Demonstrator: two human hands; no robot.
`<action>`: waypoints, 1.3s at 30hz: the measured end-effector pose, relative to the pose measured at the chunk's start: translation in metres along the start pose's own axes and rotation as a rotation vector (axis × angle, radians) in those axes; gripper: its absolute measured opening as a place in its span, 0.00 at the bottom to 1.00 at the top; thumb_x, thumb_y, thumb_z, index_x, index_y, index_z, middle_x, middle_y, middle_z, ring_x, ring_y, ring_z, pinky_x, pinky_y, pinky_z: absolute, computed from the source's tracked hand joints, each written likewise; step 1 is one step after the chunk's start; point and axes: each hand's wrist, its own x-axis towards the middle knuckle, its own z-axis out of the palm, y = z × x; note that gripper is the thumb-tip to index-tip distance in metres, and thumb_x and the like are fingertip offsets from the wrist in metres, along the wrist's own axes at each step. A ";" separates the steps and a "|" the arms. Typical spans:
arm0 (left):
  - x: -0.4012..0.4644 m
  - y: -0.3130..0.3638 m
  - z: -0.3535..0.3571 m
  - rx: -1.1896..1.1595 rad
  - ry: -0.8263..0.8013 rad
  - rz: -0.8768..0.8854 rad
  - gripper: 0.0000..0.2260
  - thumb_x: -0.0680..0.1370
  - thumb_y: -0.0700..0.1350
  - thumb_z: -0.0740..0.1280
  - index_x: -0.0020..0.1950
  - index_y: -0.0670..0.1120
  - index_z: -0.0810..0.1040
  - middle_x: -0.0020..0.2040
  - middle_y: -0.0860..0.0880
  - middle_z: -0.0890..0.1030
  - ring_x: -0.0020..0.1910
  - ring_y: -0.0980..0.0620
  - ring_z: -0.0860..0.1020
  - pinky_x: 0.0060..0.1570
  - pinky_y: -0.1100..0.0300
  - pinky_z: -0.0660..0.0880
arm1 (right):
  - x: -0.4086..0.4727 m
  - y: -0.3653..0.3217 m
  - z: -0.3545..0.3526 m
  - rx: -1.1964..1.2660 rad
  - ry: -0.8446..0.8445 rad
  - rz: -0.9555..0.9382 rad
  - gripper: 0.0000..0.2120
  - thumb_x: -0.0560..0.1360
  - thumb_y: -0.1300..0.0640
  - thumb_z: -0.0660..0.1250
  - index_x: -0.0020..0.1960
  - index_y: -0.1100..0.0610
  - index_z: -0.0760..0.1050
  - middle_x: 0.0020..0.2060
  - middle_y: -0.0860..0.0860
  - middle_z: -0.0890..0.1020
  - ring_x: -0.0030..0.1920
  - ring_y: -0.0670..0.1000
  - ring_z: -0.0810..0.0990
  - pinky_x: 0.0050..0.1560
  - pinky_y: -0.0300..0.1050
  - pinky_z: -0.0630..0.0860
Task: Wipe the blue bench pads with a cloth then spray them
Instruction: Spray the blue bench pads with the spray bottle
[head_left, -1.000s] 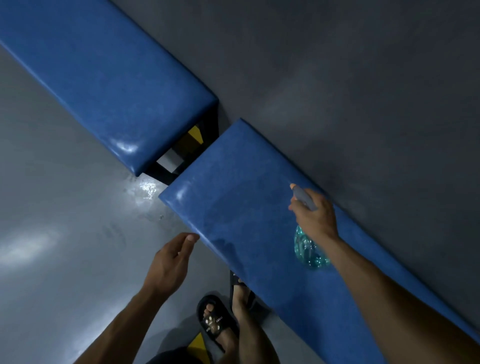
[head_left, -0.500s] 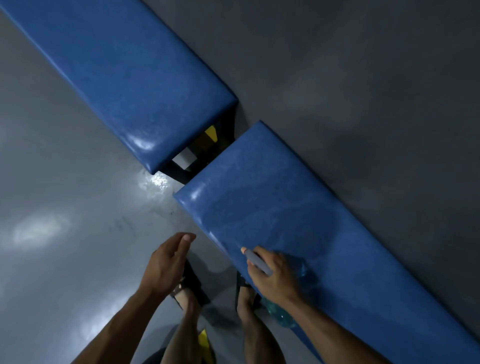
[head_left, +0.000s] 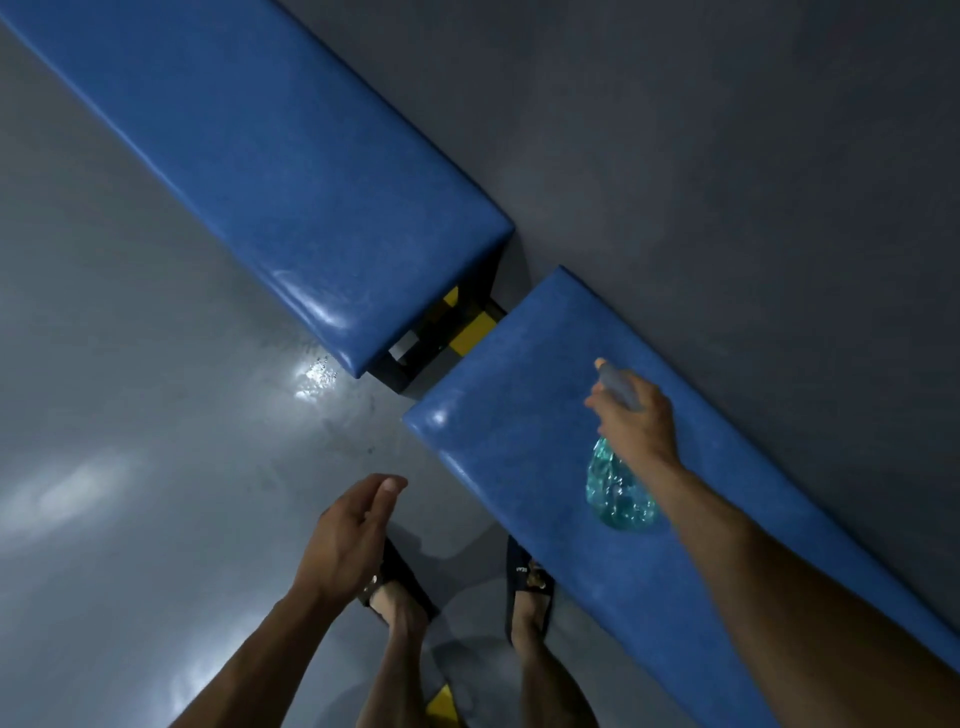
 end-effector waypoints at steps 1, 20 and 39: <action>0.003 0.002 -0.005 -0.002 -0.008 0.006 0.18 0.81 0.59 0.55 0.59 0.55 0.80 0.60 0.55 0.81 0.60 0.54 0.77 0.58 0.58 0.70 | 0.004 -0.009 -0.006 -0.007 0.011 0.014 0.12 0.68 0.47 0.65 0.48 0.50 0.80 0.33 0.48 0.83 0.37 0.55 0.83 0.39 0.61 0.82; 0.042 -0.050 -0.107 0.005 -0.040 0.079 0.18 0.81 0.59 0.55 0.58 0.54 0.81 0.59 0.54 0.82 0.59 0.53 0.78 0.57 0.59 0.70 | -0.148 -0.049 0.121 -0.125 -0.168 -0.016 0.05 0.72 0.47 0.63 0.38 0.41 0.71 0.33 0.47 0.78 0.38 0.52 0.79 0.42 0.53 0.78; 0.091 -0.042 -0.163 -0.021 0.000 0.036 0.18 0.81 0.58 0.55 0.59 0.53 0.81 0.57 0.56 0.81 0.58 0.55 0.77 0.54 0.62 0.69 | -0.060 -0.143 0.165 -0.177 -0.137 -0.174 0.06 0.74 0.49 0.64 0.38 0.46 0.69 0.31 0.48 0.75 0.37 0.54 0.75 0.36 0.48 0.71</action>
